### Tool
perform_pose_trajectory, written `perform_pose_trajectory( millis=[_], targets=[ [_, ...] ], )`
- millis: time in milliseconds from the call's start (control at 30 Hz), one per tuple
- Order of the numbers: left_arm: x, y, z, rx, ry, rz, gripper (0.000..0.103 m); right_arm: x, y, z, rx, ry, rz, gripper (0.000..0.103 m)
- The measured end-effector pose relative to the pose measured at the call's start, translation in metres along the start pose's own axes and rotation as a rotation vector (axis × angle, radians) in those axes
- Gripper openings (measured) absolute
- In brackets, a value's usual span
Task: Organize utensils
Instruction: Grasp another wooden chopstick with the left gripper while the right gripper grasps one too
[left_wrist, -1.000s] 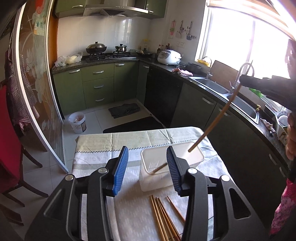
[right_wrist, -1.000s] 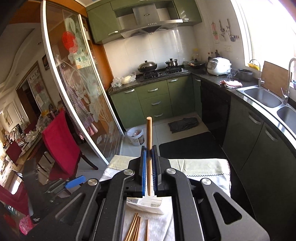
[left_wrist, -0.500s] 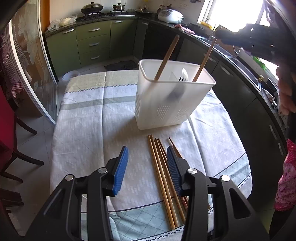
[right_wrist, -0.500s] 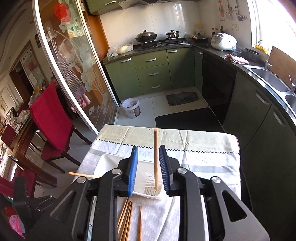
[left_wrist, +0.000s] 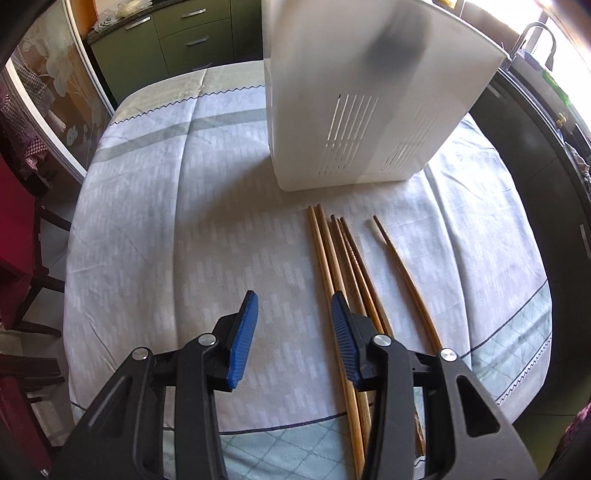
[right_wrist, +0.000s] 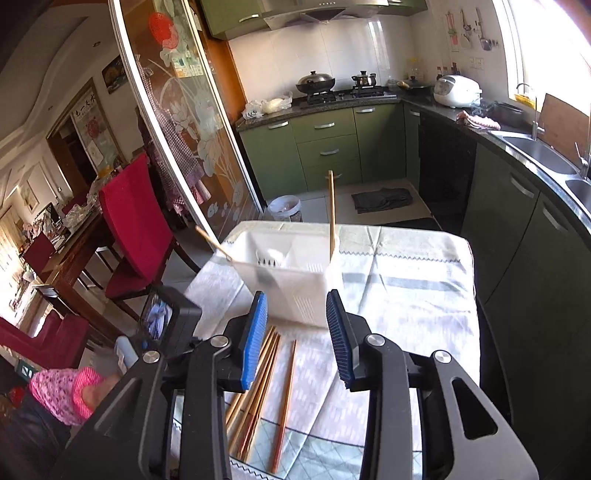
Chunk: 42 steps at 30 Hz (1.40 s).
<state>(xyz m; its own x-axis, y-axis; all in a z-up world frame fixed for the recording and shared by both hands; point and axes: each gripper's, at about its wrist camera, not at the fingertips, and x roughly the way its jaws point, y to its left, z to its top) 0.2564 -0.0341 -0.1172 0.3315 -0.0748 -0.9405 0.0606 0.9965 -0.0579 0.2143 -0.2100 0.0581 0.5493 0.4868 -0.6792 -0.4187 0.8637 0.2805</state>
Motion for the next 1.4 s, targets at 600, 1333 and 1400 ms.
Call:
perform_pose_trajectory(
  millis=[600, 1333, 1400],
  targets=[
    [0.035, -0.018, 0.013, 0.017, 0.062, 0.063, 0.038, 0.043, -0.021, -0.054, 0.063, 0.127, 0.043, 0.036],
    [-0.091, 0.04, -0.032, -0.045, -0.395, 0.02, 0.006, 0.207, 0.023, -0.076, -0.074, 0.474, -0.057, 0.037],
    [-0.104, 0.043, -0.042, -0.044, -0.446, 0.019, 0.006, 0.218, 0.026, -0.074, -0.084, 0.485, -0.079, 0.036]
  ],
)
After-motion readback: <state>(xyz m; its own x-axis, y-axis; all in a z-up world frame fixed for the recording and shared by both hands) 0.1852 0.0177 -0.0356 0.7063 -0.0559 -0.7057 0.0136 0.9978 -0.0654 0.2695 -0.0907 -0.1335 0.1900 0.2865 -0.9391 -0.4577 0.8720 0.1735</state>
